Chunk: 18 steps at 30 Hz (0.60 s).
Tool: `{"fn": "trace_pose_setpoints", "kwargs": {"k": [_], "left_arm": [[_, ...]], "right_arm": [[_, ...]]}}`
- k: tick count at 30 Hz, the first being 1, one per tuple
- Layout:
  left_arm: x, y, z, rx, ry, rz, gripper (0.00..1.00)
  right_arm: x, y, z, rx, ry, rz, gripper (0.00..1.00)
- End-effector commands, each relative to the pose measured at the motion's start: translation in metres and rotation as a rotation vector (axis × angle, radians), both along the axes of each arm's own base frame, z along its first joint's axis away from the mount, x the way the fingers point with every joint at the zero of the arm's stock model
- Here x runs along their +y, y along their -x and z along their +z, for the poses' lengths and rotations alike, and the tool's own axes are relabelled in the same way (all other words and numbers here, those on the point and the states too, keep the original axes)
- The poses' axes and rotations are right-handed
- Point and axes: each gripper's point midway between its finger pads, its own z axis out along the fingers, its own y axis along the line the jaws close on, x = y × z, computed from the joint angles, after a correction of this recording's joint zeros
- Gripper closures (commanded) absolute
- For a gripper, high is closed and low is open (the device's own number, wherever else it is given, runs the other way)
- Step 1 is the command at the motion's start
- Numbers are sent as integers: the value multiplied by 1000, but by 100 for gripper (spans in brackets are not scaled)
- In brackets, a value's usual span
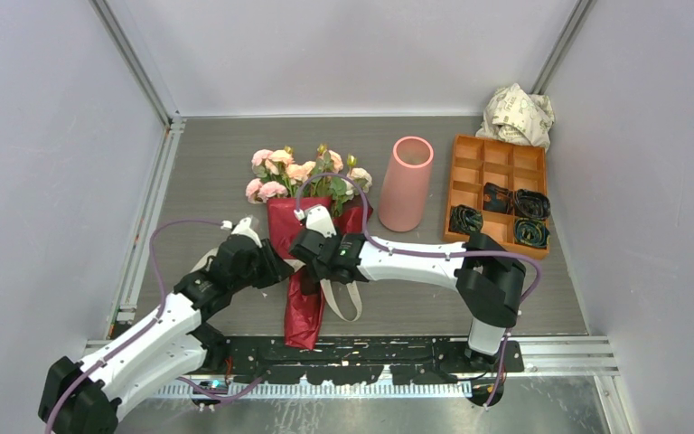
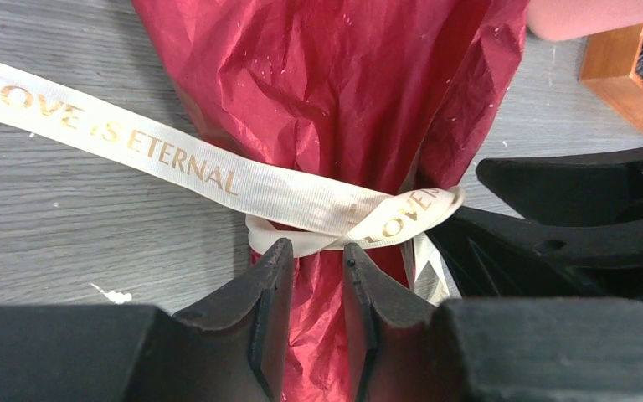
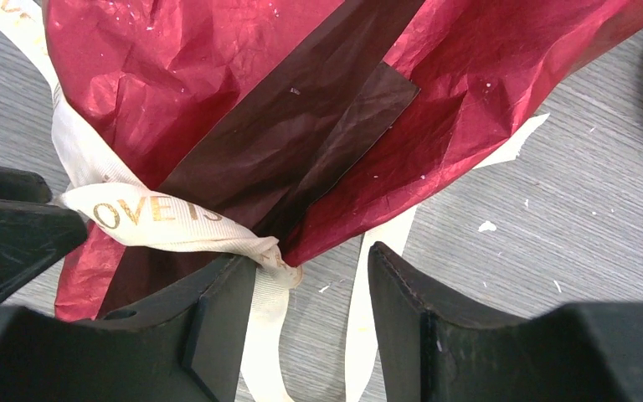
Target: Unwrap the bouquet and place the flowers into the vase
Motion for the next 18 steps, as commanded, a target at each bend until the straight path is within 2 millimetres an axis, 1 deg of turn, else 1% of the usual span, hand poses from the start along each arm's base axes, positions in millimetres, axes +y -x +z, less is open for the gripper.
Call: {"fn": "trace_pose_setpoints", "kwargs": {"k": [1,8,13,14,18], "left_arm": [[-17,-9,5,-46,38,-61,71],[-27,-21,2,-46,19,-96,74],[-24,-28,3,-54,9,-51,75],[-20,-32,4,-63,-1,-24,76],[-19,-34,4,-66,-7,-10,75]], "right_arm": [[8,-10,21,-50,-71,-27,43],[10,-10,20,-46,-79,-29,43],[10,-11,20,-47,-80,-32,43],[11,-12,20,-49,-80,-33,43],[10,-15,16,-45,-72,-39,43]]}}
